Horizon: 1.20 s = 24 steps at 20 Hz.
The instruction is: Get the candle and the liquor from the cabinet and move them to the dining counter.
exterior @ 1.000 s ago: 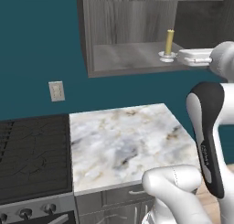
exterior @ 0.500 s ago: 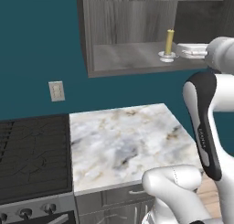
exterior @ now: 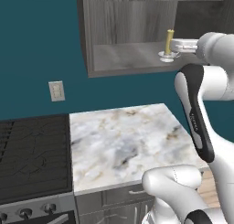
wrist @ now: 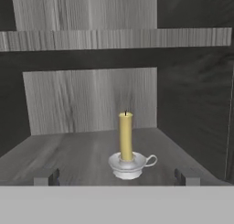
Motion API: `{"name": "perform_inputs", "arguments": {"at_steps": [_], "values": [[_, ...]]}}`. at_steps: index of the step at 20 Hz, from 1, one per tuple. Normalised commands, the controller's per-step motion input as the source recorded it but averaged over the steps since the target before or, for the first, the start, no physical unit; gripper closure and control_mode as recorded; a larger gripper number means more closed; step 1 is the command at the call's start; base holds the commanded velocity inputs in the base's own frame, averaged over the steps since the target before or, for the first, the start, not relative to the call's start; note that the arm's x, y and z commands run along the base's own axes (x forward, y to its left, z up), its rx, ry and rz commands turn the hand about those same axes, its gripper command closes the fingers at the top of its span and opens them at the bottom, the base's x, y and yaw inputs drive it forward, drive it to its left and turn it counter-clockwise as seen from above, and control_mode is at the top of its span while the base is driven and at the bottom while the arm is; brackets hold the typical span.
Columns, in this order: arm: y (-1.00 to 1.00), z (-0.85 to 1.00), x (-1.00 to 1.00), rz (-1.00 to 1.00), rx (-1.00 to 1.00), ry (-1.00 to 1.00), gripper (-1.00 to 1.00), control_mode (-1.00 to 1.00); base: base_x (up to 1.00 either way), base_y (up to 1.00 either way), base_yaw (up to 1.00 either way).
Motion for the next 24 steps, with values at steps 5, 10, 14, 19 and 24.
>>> {"name": "perform_inputs", "arguments": {"at_steps": [5, 10, 14, 19, 24], "values": [[-0.09, -0.02, 0.39, 0.0, 0.0, 0.0, -1.0, -1.0, 0.0, 0.0, 0.0], [-0.05, -0.04, 0.41, 0.0, 0.0, 0.0, -1.0, -1.0, 0.0, 0.0, 0.0], [-0.08, 0.0, 0.38, 0.0, 0.0, 0.0, -1.0, -1.0, 0.0, 0.0, 0.0], [-0.08, 0.0, 0.38, 0.0, 0.0, 0.0, -1.0, -1.0, 0.0, 0.0, 0.0], [-0.09, -0.01, 0.33, 0.02, 0.0, 0.04, -1.0, -1.0, 0.0, 0.0, 0.0]]}}
